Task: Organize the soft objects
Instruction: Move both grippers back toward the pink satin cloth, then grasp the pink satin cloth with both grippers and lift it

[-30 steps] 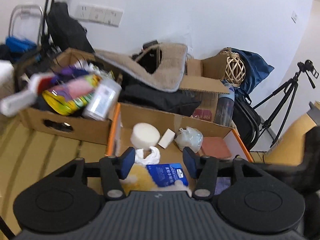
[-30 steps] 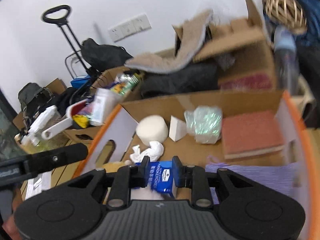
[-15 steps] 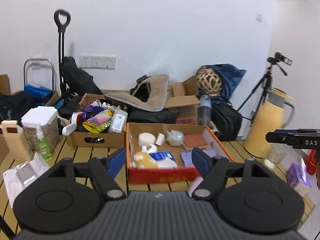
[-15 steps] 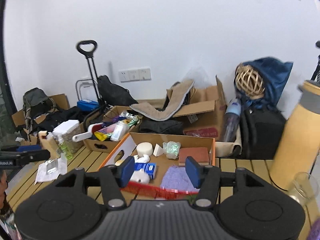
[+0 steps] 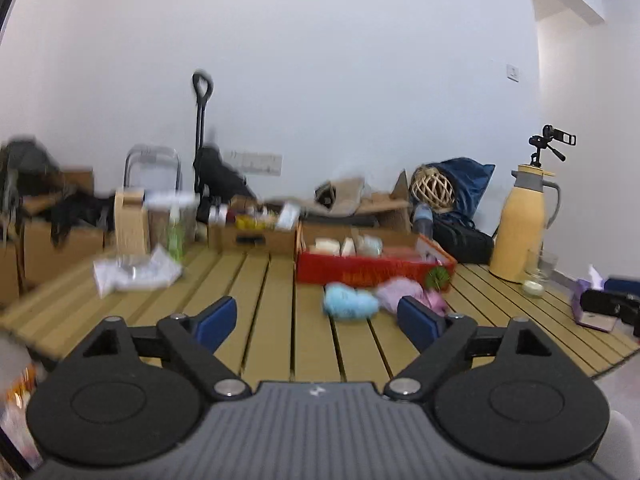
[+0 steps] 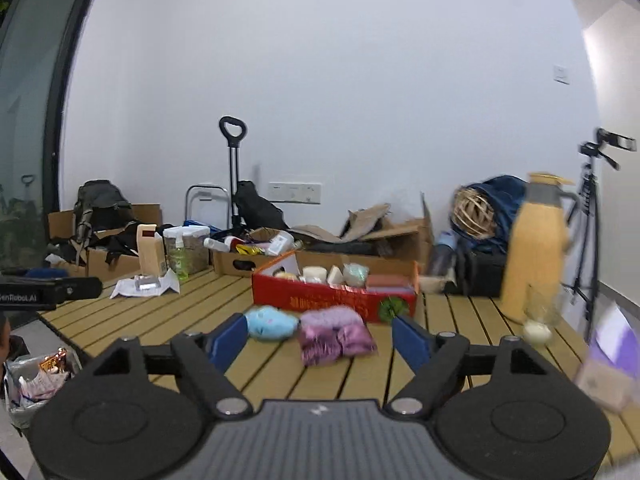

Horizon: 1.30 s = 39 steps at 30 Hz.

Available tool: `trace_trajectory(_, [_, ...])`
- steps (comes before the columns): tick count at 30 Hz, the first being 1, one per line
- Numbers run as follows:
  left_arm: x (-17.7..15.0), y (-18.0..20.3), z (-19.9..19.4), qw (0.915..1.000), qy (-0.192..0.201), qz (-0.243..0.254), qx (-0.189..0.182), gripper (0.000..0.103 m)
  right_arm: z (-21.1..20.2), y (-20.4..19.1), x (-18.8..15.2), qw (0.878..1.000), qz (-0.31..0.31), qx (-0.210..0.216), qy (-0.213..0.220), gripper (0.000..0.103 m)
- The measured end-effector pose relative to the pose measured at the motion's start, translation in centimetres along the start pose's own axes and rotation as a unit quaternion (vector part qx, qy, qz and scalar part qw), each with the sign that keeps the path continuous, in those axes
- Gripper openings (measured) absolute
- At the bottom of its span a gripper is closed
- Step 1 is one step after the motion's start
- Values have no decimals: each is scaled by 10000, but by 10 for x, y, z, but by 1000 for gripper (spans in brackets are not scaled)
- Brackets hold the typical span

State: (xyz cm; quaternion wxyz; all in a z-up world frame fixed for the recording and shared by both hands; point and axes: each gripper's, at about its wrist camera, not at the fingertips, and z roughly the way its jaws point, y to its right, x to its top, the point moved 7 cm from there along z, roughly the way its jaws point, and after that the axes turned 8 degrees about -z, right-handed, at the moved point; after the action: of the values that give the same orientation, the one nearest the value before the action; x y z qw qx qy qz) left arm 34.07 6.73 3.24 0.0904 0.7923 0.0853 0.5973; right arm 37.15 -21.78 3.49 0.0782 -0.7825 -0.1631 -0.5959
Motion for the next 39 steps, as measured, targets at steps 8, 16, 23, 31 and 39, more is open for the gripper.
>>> trace_trajectory(8, [0,2,-7,9998,-89,25,-151,90,-11,-22,-36,9993,147,184,-275,79])
trace_trajectory(16, [-27,11,36,9978,-633,71,-205,90,26,-14,-54,9974,417,246,-535,77])
trace_trajectory(23, [-34,37,108,9931,-1031,170,-539,65,89,16,-62,9919,798,227,-959,71])
trace_trajectory(31, [-12,79,231,9846,-1434,-204,-977,54,181,64,-43,9868,1241,283,-1002,65])
trace_trajectory(39, [-53,94,314,9741,-2058,-172,-922,44,293,91,-35,9745,1784,545,-1250,61])
